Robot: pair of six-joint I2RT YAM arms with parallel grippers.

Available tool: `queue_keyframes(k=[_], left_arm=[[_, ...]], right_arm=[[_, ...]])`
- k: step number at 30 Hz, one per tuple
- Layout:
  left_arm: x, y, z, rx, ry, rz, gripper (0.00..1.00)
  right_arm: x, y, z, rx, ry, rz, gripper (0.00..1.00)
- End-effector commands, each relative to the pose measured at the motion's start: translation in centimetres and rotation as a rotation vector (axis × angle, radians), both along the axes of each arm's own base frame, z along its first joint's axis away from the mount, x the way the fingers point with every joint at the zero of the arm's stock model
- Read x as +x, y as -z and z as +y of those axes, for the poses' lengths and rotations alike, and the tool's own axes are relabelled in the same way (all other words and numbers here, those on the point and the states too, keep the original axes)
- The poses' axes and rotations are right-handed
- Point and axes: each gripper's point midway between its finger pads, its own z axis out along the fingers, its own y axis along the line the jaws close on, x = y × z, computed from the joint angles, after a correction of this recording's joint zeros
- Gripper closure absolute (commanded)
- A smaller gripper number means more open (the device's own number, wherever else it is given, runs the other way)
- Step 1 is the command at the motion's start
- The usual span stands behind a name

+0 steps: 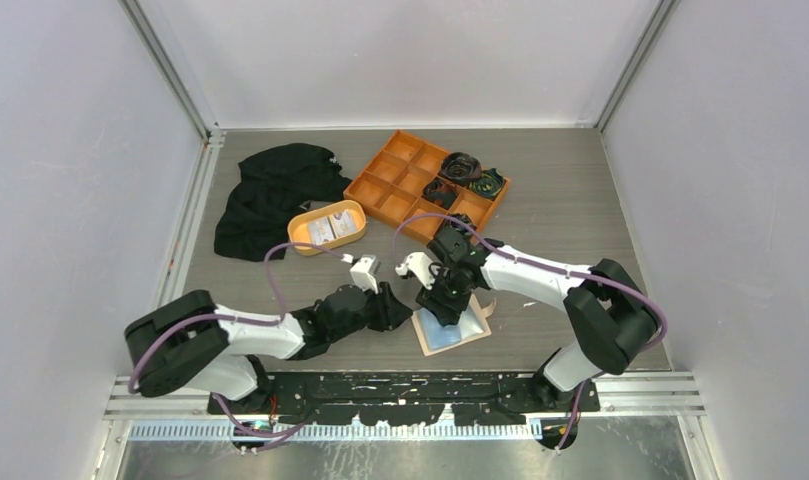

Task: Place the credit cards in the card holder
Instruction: Open the card holder at the center of the board.

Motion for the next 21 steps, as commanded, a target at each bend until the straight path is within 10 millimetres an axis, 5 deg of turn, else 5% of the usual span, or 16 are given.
queue_keyframes(k=[1,4,9,16,21], left_arm=[[0.4,-3.5,0.1,-0.081,-0.016,-0.064,0.64],[-0.2,-4.0,-0.4,-0.106,0.021,-0.054,0.74],[-1.0,-4.2,-2.3,-0.153,0.092,-0.027,0.91],[-1.5,-3.0,-4.2,-0.186,0.144,0.011,0.96],[-1.5,-2.6,-4.7,-0.178,0.149,0.021,0.96]], right_arm=[[1.0,-1.7,0.9,0.058,0.002,-0.013,0.44],[0.8,-2.5,1.2,0.102,0.008,0.015,0.41],[1.5,-4.9,0.8,0.184,0.031,0.0,0.21],[-0.6,-10.0,1.5,0.418,-0.153,-0.116,0.1],[-2.9,-10.2,2.2,0.511,-0.27,-0.128,0.06]])
